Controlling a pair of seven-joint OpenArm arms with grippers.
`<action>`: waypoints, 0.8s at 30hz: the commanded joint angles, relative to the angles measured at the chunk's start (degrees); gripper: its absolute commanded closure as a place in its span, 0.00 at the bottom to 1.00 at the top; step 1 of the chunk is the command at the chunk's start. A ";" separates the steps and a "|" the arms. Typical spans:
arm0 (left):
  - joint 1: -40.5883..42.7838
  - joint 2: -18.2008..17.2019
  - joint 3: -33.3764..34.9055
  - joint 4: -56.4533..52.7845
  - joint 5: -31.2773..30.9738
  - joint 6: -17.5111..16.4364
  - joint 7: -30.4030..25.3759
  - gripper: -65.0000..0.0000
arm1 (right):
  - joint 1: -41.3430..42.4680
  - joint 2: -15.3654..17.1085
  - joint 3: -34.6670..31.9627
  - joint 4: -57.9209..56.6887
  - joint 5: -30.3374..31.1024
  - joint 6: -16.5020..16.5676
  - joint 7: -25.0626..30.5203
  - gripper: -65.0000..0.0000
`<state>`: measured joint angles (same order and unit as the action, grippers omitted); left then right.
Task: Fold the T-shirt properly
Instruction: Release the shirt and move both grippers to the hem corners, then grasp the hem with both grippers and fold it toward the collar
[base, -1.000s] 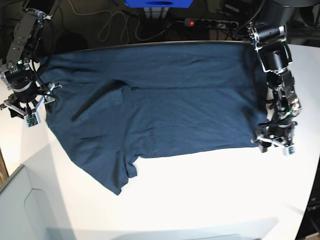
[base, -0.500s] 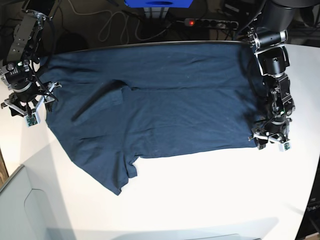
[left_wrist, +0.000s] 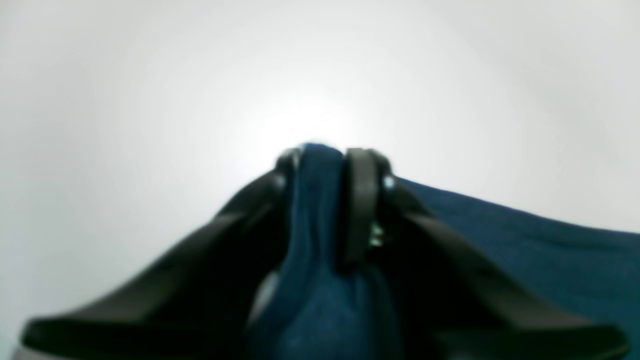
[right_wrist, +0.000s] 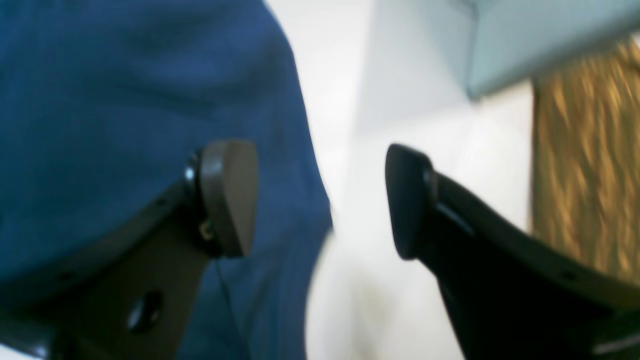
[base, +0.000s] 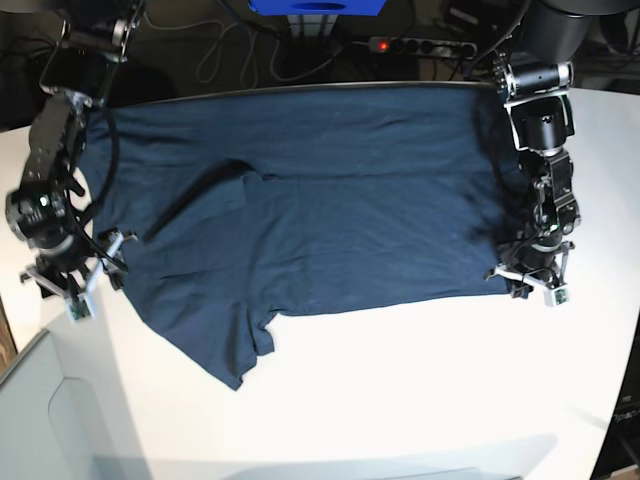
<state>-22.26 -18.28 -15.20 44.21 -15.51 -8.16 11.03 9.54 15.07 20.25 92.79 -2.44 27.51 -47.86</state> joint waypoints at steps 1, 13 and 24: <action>-1.17 -0.93 -0.14 0.76 -0.27 -0.23 -0.43 0.88 | 3.16 0.71 -0.34 -1.32 0.20 -0.03 1.13 0.41; -0.82 -1.19 0.30 0.76 -0.18 -0.23 0.01 1.00 | 25.14 -0.96 -9.92 -47.65 0.20 -0.21 23.37 0.40; 0.15 -1.19 0.30 0.76 -0.18 -0.23 0.09 1.00 | 27.69 0.71 -13.53 -61.98 0.20 -8.21 42.10 0.40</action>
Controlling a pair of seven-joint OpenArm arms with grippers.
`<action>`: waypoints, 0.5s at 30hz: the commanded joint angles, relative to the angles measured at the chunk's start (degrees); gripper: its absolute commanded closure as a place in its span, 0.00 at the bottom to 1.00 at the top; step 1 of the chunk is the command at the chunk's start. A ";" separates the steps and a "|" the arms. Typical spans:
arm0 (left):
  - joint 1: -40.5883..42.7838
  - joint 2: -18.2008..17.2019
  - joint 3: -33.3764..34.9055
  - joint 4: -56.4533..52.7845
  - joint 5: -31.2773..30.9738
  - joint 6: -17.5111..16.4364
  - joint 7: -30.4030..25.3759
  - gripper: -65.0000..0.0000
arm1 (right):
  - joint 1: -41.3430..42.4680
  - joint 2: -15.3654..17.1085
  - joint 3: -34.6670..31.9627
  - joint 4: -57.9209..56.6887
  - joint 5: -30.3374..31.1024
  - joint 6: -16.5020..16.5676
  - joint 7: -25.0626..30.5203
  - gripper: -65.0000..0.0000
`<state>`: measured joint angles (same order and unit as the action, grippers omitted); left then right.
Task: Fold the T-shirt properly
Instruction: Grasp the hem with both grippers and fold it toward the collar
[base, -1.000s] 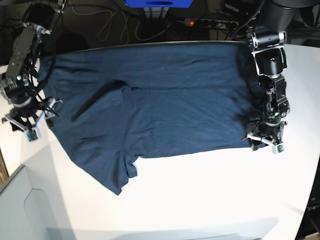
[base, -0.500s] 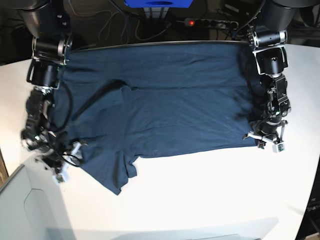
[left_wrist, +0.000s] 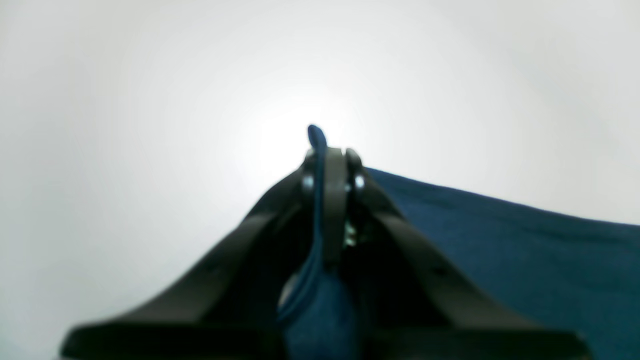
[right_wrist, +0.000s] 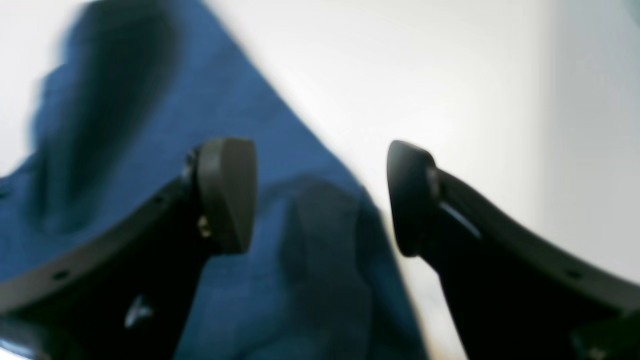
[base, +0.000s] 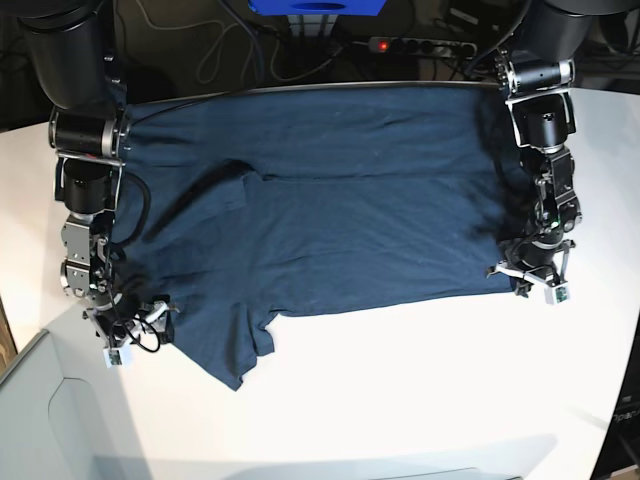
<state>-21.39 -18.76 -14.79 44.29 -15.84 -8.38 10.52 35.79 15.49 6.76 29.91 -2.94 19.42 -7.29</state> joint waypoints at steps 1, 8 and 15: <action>-0.63 -0.71 -0.11 0.67 0.14 -0.01 0.60 1.00 | 0.91 0.29 -0.48 1.08 0.70 -0.74 1.71 0.40; -0.46 -0.53 -0.11 0.67 0.14 -0.01 0.51 1.00 | -0.76 0.91 -3.47 0.81 0.70 -3.73 1.62 0.40; -0.46 -0.44 -0.11 0.67 0.14 -0.01 0.51 1.00 | -1.55 0.91 -3.82 0.81 0.70 -4.78 1.62 0.49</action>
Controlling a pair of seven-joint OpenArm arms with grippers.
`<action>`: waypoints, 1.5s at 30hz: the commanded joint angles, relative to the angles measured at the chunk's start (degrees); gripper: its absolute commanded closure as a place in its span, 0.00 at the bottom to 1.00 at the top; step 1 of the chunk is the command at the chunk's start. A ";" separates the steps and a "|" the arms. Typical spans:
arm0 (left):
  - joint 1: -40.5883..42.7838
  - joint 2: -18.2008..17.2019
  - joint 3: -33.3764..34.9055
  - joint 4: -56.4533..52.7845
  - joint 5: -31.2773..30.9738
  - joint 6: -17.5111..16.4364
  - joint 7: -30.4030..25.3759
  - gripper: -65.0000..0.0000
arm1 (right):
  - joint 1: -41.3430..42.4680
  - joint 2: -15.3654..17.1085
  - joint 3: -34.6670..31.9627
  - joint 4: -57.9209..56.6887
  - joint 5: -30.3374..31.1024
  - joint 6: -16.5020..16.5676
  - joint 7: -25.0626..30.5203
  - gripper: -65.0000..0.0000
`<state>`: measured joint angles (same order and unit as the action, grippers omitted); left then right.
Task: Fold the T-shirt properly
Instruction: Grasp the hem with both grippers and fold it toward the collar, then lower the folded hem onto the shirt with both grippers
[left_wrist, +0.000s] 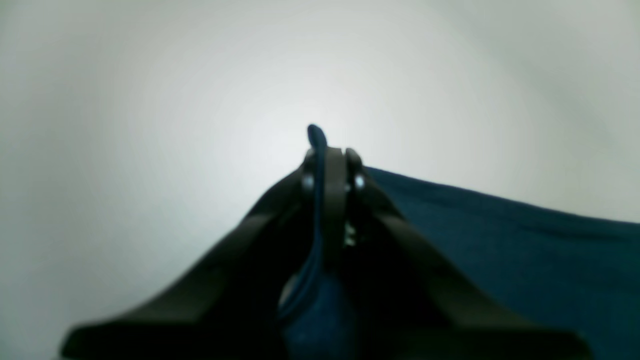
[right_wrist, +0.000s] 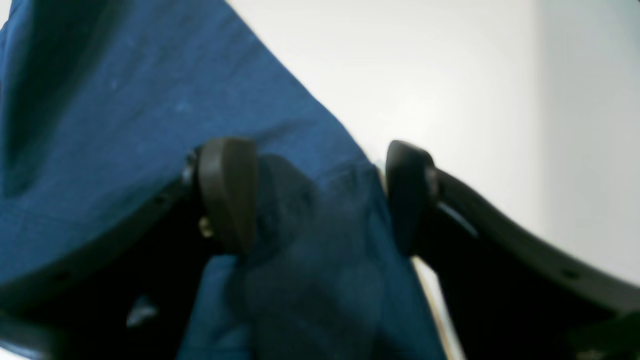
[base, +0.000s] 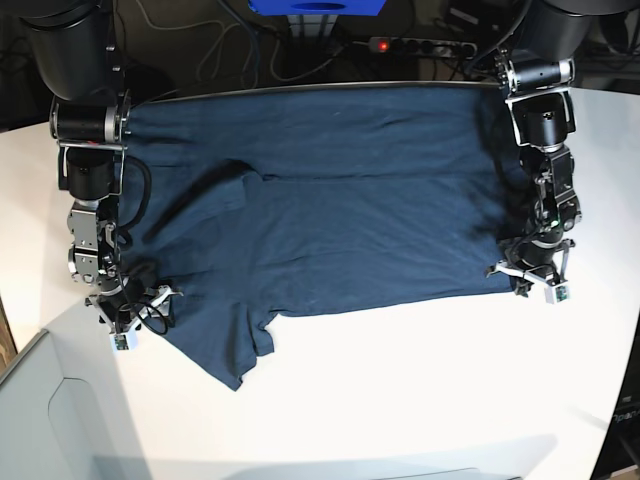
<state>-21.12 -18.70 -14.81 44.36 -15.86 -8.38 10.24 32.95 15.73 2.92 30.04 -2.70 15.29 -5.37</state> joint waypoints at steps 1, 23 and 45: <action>-0.72 -0.51 -0.09 0.61 0.16 -0.01 0.79 1.00 | 1.29 0.67 0.03 0.68 0.46 -0.65 -0.30 0.56; 7.01 -0.95 -1.68 23.03 -0.45 -0.01 9.50 1.00 | -15.06 1.81 5.48 31.19 0.72 -0.39 -0.74 1.00; 24.86 7.05 -13.28 43.07 -0.45 -0.54 16.00 1.00 | -40.38 1.64 16.91 54.75 0.72 4.10 -0.39 1.00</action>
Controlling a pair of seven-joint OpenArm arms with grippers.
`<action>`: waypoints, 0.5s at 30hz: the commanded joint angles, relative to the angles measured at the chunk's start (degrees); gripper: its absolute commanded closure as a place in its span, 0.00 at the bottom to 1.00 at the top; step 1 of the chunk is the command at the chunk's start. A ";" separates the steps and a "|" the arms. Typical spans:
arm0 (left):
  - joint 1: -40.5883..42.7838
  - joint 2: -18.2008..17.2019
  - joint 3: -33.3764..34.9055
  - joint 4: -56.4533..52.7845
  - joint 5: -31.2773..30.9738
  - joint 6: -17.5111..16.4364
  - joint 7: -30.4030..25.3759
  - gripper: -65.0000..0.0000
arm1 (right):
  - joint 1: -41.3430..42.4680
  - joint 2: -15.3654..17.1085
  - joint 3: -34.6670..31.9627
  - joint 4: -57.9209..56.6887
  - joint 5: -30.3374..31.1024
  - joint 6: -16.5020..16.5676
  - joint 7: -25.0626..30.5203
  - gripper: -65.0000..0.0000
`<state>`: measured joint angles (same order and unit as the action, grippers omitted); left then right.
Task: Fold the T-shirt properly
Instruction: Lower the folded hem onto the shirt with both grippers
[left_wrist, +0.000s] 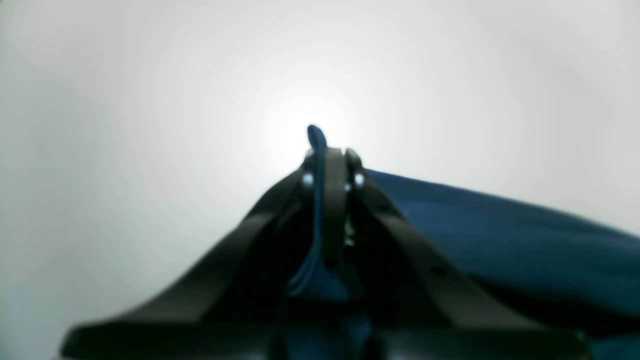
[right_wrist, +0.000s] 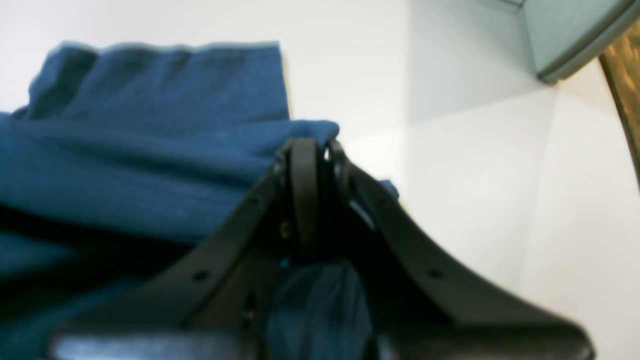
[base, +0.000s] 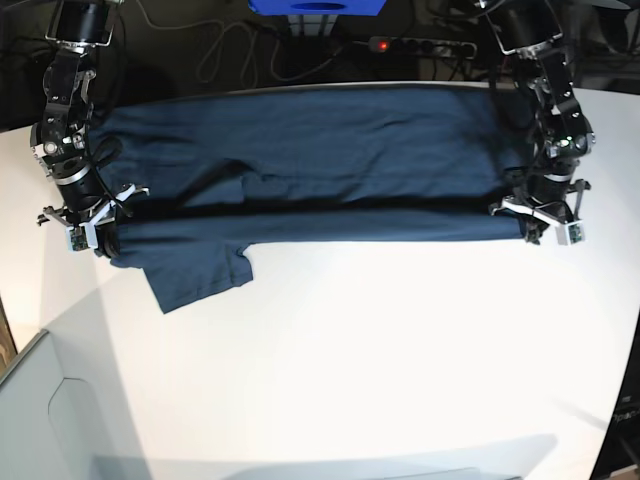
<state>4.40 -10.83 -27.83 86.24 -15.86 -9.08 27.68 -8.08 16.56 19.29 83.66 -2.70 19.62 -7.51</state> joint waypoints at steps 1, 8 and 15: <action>-0.05 -0.38 -1.40 1.19 -0.45 0.16 -1.44 1.00 | 0.12 0.89 1.06 1.13 0.72 -0.06 1.75 1.00; 1.09 1.20 -5.88 1.19 -0.45 0.07 -0.91 1.00 | -2.08 1.07 1.33 1.13 0.55 0.47 1.49 1.00; 2.23 1.91 -5.88 1.10 -0.45 0.07 -0.91 1.00 | -2.69 1.07 0.89 0.61 0.46 0.47 1.05 0.99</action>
<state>7.11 -8.34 -33.50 86.30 -16.05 -9.23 28.45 -11.38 16.67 19.81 83.46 -2.74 20.03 -7.94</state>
